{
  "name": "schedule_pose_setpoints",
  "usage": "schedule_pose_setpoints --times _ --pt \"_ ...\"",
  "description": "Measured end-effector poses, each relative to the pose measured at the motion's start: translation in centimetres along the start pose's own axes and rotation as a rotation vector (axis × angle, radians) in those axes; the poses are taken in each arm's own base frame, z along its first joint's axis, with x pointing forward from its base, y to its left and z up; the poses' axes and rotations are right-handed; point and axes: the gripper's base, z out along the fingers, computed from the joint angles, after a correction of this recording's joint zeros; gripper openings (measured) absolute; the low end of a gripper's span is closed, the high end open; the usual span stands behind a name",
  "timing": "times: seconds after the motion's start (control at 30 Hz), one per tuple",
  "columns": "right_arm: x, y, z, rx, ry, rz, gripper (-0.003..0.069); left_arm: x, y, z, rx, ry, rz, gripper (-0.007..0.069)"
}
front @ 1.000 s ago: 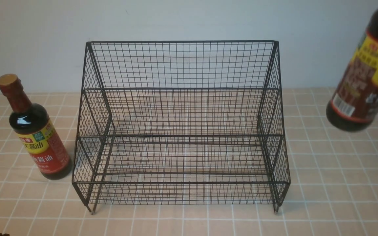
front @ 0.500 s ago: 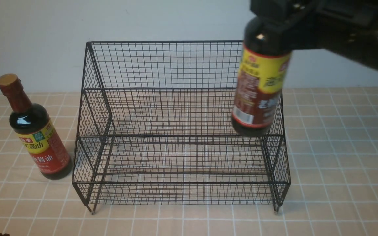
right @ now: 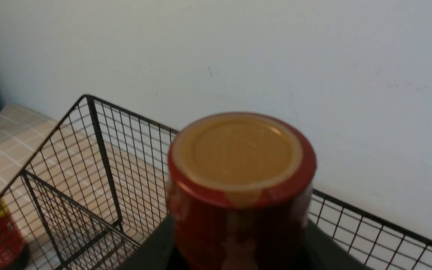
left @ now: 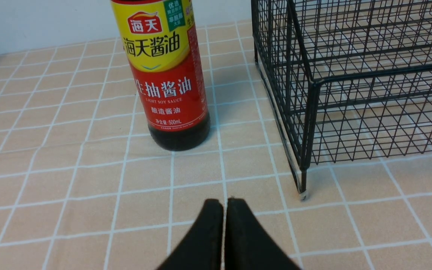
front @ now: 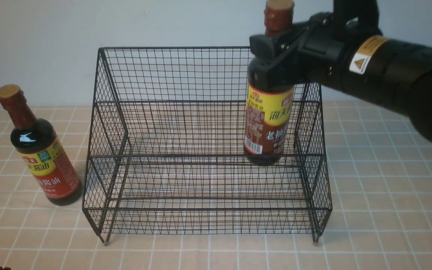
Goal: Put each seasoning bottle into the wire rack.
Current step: Use the right arm to put the condiment bottle back on the shelf, then use the left arm to grab the condiment bottle closest to it
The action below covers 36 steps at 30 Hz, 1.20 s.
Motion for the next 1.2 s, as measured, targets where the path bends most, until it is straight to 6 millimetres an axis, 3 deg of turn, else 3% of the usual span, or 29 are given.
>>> schedule_pose_setpoints --times 0.3,0.63,0.73,0.77,0.87,0.93,1.03,1.07,1.1,1.2 --pt "4.1 0.1 2.4 -0.005 0.250 0.003 0.0281 0.0 0.0 0.0 0.000 0.000 0.000 -0.0007" --pt "4.2 0.1 3.0 -0.003 0.240 0.020 0.0284 0.0 0.0 0.0 0.000 0.000 0.000 -0.0007" --pt "3.9 0.1 2.7 -0.003 0.231 0.021 0.0335 0.0 0.0 0.0 0.000 0.000 0.000 -0.0007" --pt "3.3 0.1 2.3 -0.003 0.217 0.021 0.0390 0.0 0.0 0.0 0.000 0.000 0.000 -0.0007" --pt "2.2 0.1 1.0 -0.004 0.203 0.022 0.0468 0.0 0.0 0.0 0.000 0.000 0.000 -0.0007" --pt "1.0 0.0 -0.9 -0.004 0.205 0.018 0.0510 0.0 0.0 0.0 0.000 0.000 0.000 -0.0007" --pt "-0.4 0.0 -3.4 -0.005 0.198 0.016 0.0517 0.0 0.0 0.0 0.000 0.000 0.000 -0.0007" --pt "-1.3 0.0 -5.1 -0.006 0.199 0.015 0.0510 0.0 0.0 0.0 0.000 0.000 0.000 -0.0007" --pt "-1.4 0.0 -5.4 -0.006 0.198 0.015 0.0508 0.0 0.0 0.0 0.000 0.000 0.000 -0.0007" --pt "-3.7 0.0 -10.8 -0.006 0.153 0.016 0.0419 0.0 0.0 0.0 0.000 0.000 0.000 -0.0007"
